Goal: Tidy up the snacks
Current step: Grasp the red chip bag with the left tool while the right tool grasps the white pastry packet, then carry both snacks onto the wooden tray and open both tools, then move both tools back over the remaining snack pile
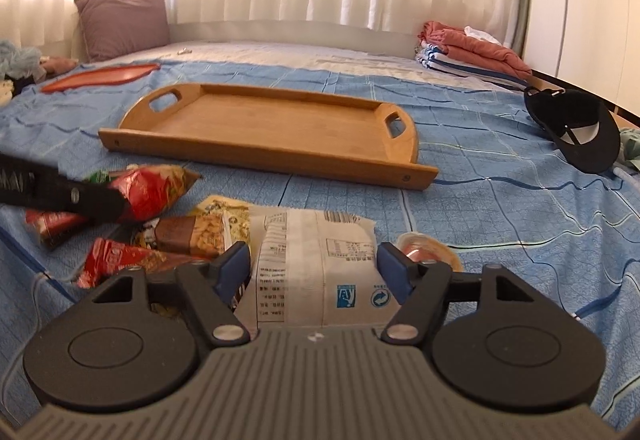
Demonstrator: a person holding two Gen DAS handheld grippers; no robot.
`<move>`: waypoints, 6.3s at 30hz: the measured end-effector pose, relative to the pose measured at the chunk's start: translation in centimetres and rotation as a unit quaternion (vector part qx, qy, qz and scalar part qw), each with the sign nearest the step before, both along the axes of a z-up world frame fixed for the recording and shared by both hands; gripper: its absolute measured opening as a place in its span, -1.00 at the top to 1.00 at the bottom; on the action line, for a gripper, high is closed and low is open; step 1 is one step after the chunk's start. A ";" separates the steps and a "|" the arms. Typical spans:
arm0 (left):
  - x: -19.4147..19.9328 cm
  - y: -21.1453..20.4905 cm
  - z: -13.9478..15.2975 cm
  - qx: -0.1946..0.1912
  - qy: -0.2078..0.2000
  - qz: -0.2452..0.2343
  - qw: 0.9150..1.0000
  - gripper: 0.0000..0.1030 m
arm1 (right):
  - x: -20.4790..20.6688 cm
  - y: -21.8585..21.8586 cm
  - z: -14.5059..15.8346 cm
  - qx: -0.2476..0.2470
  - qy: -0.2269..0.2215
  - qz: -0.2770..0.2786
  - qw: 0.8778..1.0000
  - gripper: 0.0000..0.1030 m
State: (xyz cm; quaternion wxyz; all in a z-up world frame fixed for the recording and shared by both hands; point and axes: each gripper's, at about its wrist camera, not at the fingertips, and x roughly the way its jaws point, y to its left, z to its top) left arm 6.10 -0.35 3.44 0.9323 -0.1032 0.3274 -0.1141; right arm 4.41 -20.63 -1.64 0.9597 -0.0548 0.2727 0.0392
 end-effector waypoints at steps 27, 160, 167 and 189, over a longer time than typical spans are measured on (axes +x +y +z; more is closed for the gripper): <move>3.7 -1.6 2.5 0.015 -0.019 -0.004 1.000 0.31 | -1.3 -2.4 4.4 0.078 -0.032 0.001 0.996 -0.25; -1.4 4.3 -2.6 0.074 -0.032 -0.042 0.996 -0.03 | -3.9 3.2 -0.3 0.128 -0.031 0.077 0.988 -0.99; 0.3 3.4 -3.1 0.085 -0.026 -0.042 0.995 -0.46 | -3.2 3.3 -0.8 0.128 -0.012 0.061 0.990 -0.85; 0.2 2.0 -2.9 0.081 -0.012 -0.065 0.994 0.37 | -3.4 2.2 0.3 0.151 -0.006 0.050 0.987 -0.81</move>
